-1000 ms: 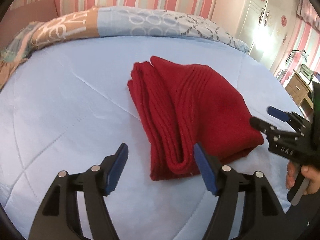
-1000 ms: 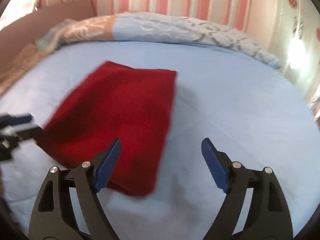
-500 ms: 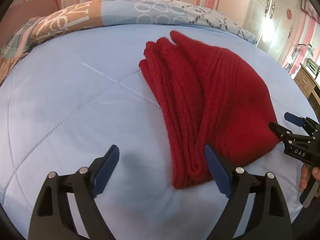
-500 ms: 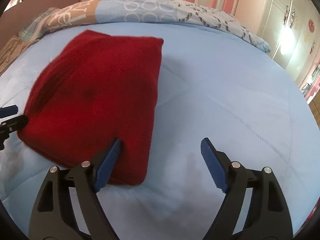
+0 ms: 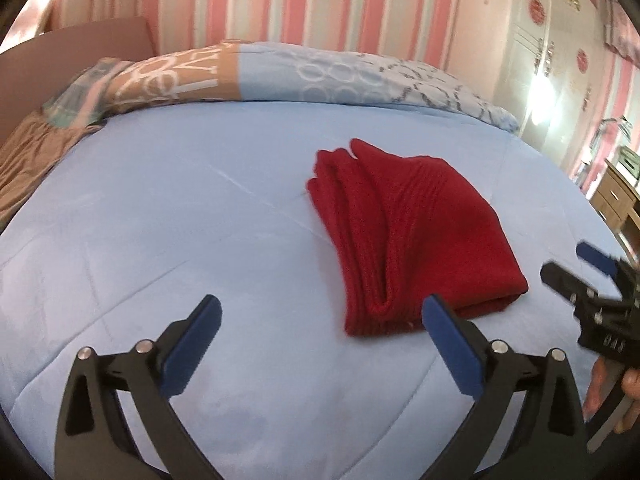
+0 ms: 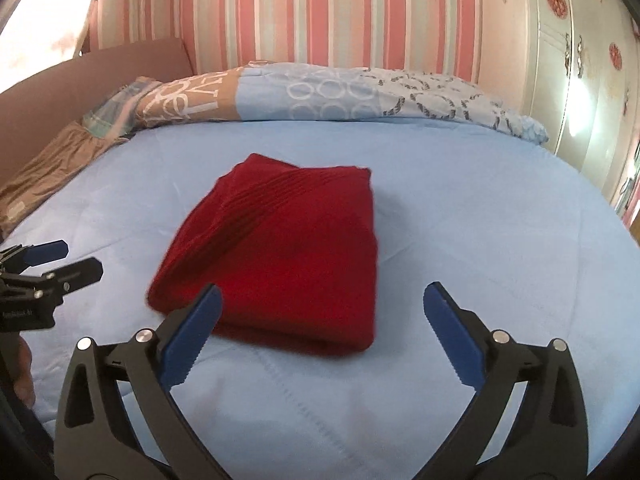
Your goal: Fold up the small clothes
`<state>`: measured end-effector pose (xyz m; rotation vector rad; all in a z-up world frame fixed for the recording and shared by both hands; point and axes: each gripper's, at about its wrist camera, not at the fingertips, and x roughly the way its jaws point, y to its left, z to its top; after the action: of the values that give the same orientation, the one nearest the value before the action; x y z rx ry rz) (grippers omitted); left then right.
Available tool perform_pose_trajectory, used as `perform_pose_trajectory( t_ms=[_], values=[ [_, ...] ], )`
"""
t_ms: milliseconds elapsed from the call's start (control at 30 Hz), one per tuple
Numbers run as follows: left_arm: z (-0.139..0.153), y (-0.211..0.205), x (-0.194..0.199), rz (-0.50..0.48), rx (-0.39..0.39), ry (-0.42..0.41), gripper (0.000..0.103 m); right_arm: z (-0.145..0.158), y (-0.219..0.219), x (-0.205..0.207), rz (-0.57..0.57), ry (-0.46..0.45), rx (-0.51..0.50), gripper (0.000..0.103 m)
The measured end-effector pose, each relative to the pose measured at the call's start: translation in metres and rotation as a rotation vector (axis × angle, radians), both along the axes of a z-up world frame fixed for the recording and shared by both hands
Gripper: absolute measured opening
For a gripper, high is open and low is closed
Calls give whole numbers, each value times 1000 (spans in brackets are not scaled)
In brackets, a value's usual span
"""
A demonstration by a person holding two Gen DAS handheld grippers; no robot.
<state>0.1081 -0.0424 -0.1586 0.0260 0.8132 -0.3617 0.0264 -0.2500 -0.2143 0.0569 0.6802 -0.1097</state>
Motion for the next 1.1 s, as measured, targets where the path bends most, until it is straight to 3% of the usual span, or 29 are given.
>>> perform_pose_trajectory(
  t_ms=[400,667,1100],
  values=[
    [36,4,-47,106,146,-150,101,20,20,-35,-73,-66,-92,100],
    [53,14,-69,153,118,-209,101,36,21,-51,-143,-95,-115,100],
    [80,17,-84,169,104,-281,101,60,22,-68,-157,-141,-107,100]
  ],
)
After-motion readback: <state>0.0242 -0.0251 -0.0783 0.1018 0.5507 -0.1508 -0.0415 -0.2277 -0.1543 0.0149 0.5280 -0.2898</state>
